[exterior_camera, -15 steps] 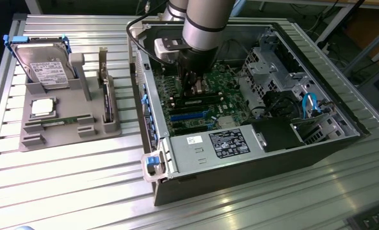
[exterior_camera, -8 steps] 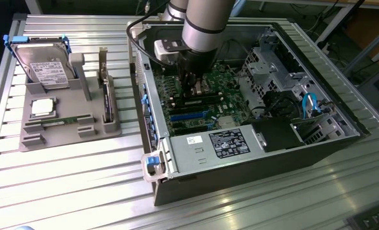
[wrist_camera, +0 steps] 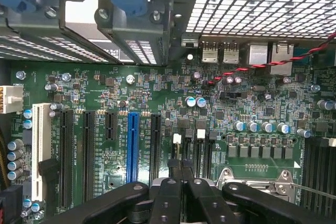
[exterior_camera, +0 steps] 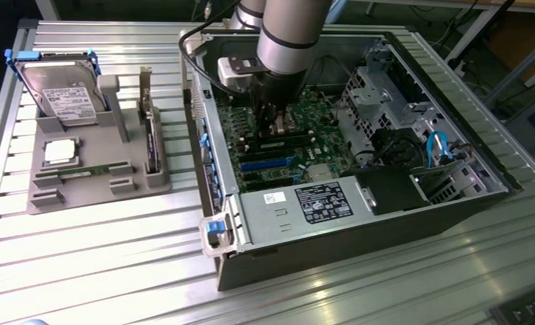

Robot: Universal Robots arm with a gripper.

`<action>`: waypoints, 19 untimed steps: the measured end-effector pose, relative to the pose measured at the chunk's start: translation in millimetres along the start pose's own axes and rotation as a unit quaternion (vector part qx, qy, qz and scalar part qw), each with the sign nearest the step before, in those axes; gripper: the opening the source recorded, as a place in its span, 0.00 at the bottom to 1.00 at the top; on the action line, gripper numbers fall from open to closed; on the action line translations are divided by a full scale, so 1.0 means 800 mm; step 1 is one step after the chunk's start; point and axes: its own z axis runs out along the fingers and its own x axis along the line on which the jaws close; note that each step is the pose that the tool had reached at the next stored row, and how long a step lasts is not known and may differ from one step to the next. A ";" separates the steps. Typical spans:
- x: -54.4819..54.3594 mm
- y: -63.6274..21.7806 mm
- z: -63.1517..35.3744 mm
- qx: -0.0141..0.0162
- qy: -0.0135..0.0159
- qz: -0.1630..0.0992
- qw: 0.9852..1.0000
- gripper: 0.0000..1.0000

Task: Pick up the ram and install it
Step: 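Press down the ram until it locks into place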

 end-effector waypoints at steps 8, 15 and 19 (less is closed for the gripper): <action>0.000 -0.001 -0.005 -0.003 0.000 0.000 1.000 0.11; 0.000 -0.001 -0.017 -0.005 0.000 0.000 1.000 0.11; 0.000 -0.003 -0.028 -0.008 0.000 0.000 1.000 0.11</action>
